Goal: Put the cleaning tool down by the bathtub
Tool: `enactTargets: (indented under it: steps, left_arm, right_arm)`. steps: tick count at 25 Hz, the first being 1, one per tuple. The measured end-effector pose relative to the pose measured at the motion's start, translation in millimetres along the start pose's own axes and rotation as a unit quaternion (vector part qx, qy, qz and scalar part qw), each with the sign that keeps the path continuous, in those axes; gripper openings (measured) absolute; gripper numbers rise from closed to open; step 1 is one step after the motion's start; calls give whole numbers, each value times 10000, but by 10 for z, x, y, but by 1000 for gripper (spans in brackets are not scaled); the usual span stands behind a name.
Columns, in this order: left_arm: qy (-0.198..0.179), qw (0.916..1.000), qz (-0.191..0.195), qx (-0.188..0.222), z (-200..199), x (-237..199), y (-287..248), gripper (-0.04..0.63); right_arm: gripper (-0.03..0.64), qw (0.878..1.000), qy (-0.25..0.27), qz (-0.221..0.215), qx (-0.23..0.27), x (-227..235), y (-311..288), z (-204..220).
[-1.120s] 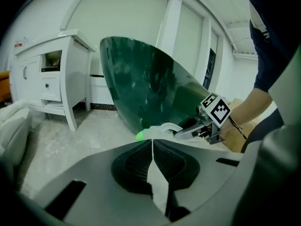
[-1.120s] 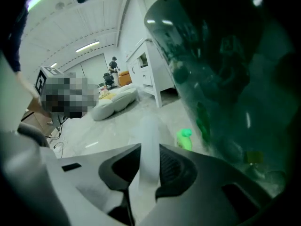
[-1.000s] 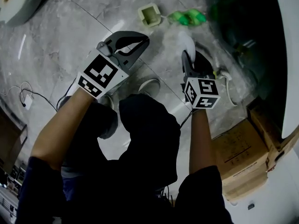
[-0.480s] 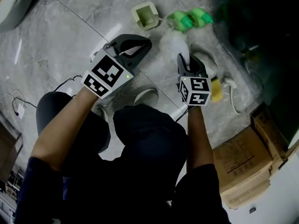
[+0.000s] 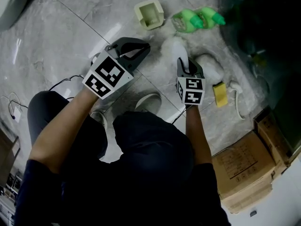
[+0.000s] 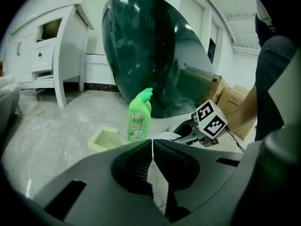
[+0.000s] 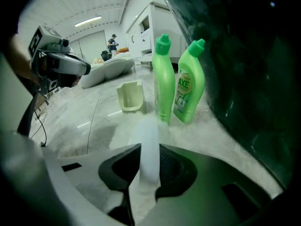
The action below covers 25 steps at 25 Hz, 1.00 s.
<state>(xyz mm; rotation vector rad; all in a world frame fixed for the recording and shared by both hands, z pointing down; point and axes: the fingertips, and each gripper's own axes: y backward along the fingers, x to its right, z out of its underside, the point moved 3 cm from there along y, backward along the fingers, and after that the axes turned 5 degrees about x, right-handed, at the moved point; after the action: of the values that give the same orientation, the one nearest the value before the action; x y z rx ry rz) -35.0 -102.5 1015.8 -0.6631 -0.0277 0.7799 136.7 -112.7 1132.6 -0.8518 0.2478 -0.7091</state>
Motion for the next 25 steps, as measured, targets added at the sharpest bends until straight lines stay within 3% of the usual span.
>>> enactTargets:
  steps: [11, 25]
  left_arm:
    - [60, 10000, 52, -50, 104, -38, 18, 37]
    - [0, 10000, 79, 2, 29, -53, 27, 37]
  right_arm:
    - [94, 9975, 555, 364, -228, -60, -161, 149]
    - [101, 9987, 336, 315, -204, -57, -168, 161]
